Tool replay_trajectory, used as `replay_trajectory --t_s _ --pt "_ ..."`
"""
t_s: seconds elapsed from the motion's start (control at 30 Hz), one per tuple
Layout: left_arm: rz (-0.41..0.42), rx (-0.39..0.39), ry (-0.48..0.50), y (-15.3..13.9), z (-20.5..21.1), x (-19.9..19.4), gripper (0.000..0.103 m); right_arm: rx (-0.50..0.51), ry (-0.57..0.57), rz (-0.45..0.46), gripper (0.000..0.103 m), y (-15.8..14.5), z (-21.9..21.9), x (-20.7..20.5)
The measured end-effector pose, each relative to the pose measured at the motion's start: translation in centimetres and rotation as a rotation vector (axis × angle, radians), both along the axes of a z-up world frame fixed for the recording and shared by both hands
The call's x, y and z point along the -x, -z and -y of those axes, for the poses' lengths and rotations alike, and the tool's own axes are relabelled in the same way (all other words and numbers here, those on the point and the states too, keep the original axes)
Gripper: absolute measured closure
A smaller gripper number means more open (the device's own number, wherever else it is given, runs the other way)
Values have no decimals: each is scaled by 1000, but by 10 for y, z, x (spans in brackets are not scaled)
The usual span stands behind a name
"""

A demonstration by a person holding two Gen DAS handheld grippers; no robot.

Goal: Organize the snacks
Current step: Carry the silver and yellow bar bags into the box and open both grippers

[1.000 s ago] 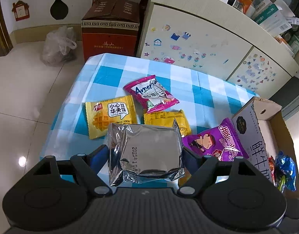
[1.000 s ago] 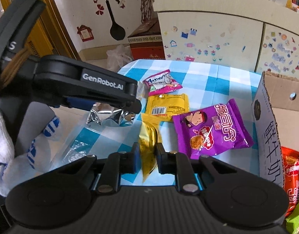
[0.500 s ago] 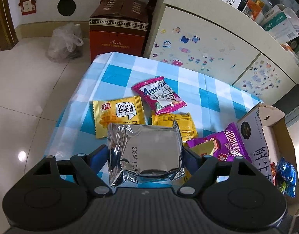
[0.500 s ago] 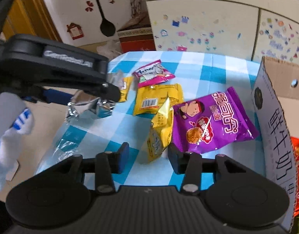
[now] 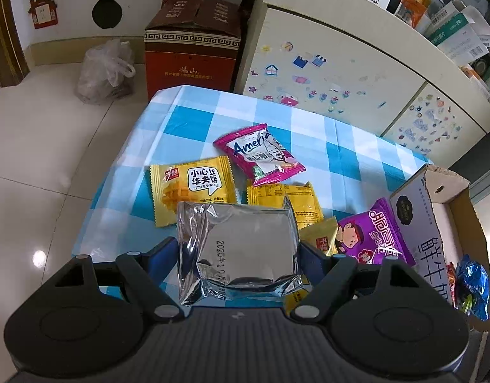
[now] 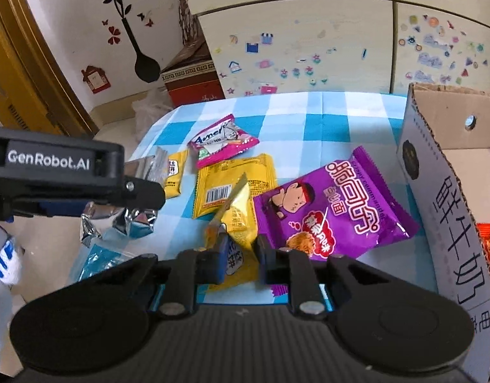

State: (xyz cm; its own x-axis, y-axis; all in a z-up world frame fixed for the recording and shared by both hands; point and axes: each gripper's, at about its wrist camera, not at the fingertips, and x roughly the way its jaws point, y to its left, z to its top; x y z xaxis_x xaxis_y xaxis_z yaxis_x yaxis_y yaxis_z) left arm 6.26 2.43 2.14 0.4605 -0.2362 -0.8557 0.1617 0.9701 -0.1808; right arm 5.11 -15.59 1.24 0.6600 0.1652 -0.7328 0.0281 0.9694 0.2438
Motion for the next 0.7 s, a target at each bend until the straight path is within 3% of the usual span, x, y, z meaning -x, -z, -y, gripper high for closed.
replay_trajectory --t_s 0.13,0.7 --pt "17 -4 -9 -6 1 2 19 7 -30 50 90 -15 -4 4" --pt "142 -13 10 -49 14 15 19 75 -50 215 90 -87 3 30"
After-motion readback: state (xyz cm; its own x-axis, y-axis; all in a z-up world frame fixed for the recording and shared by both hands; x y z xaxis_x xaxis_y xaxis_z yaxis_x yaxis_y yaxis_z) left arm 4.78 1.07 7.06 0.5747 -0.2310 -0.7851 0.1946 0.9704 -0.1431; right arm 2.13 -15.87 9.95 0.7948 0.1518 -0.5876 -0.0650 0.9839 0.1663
